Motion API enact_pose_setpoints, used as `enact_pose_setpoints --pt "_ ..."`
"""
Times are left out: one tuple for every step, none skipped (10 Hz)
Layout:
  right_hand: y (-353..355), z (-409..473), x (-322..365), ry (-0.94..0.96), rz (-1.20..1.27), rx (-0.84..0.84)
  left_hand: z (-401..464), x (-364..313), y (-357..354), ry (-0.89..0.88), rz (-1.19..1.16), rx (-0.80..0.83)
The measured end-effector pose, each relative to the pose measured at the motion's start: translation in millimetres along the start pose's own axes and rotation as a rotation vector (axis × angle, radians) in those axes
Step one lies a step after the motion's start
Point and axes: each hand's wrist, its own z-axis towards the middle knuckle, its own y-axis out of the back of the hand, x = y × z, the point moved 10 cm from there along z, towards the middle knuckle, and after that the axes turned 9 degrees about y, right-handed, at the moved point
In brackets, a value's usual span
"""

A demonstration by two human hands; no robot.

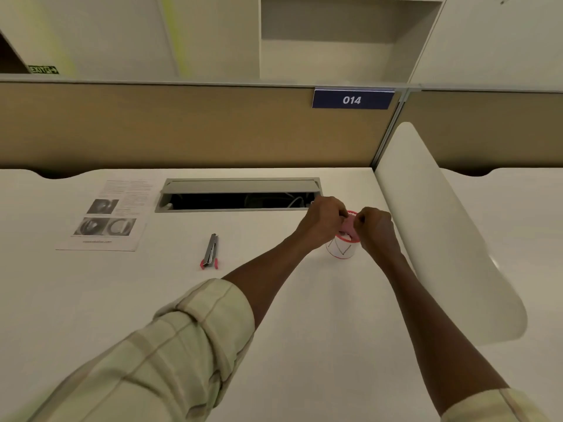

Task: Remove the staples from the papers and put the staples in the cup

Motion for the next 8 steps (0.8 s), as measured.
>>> enact_pose_setpoints --pt "-2.3 3.4 2.3 0.042 -0.027 0.056 4.1 2.1 -9.9 0.006 0.016 0.028" --pt "-5.3 3.3 1.2 0.046 -0.046 0.084 1.6 6.2 -9.3 0.008 0.022 0.013" --pt "-2.1 1.7 1.6 0.042 -0.064 0.049 -1.4 11.8 -0.4 -0.001 0.007 -0.034" --pt "5.1 -2.3 5.6 0.037 -0.014 -0.039 -5.6 19.7 10.1 0.028 -0.011 -0.07" --pt "11.5 -5.3 10.2 0.042 0.0 -0.092 -9.5 26.9 20.1 0.049 -0.033 -0.082" --pt "7.8 -14.4 28.8 0.121 0.007 -0.09 -25.8 45.2 41.1 0.084 -0.059 -0.091" --pt "0.0 -22.9 47.1 0.189 0.003 -0.1 -39.3 72.4 67.3 0.136 -0.033 -0.118" --pt "-11.2 -39.7 73.1 0.212 0.024 -0.063 -69.5 102.3 107.1 0.134 0.029 -0.218"
